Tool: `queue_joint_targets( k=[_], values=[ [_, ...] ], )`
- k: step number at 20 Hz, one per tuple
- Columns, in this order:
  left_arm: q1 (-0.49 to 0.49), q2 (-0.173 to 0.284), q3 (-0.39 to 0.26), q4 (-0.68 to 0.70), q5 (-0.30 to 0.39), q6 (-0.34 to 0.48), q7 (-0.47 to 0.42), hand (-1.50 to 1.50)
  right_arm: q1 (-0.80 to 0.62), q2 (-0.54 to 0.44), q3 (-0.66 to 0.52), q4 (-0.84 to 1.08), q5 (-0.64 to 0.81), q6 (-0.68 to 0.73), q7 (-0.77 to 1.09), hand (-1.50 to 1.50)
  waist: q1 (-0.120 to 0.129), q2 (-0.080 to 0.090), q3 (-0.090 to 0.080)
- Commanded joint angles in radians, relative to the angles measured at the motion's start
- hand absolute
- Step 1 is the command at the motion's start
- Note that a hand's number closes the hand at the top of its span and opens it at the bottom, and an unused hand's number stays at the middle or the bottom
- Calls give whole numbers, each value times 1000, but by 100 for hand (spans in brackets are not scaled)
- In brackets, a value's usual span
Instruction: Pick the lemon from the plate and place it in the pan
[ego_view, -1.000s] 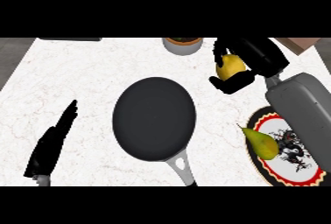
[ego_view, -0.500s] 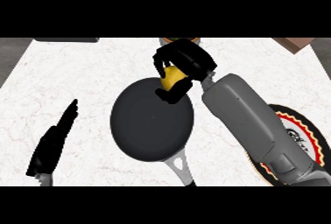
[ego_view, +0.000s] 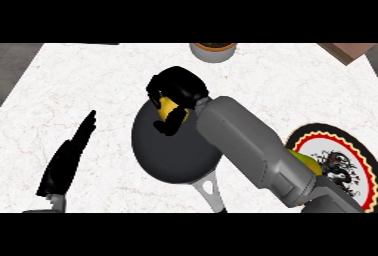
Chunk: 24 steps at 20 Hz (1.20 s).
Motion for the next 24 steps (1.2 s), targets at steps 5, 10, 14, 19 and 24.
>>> queue_joint_targets(
  k=[5,10,14,19,24],
  values=[
    [4,21,1,-26,7,-31,-7,0,127,15,90,90,-206,111,35,150,43,11,1],
    [-37,-10,-25,28,-12,-25,-19,0,102,15,92,63,-409,164,127,-150,64,16,0],
    [-12,-5,-26,-13,-10,-29,-7,0,111,15,78,24,-512,29,40,-150,65,10,2],
    [-35,-1,-12,-36,-9,-23,55,0,84,15,0,33,-633,-118,-26,-150,49,6,2],
    [-22,-36,-29,-3,-28,3,30,0,44,15,-77,108,-754,-221,-28,-150,33,8,1]
  ],
)
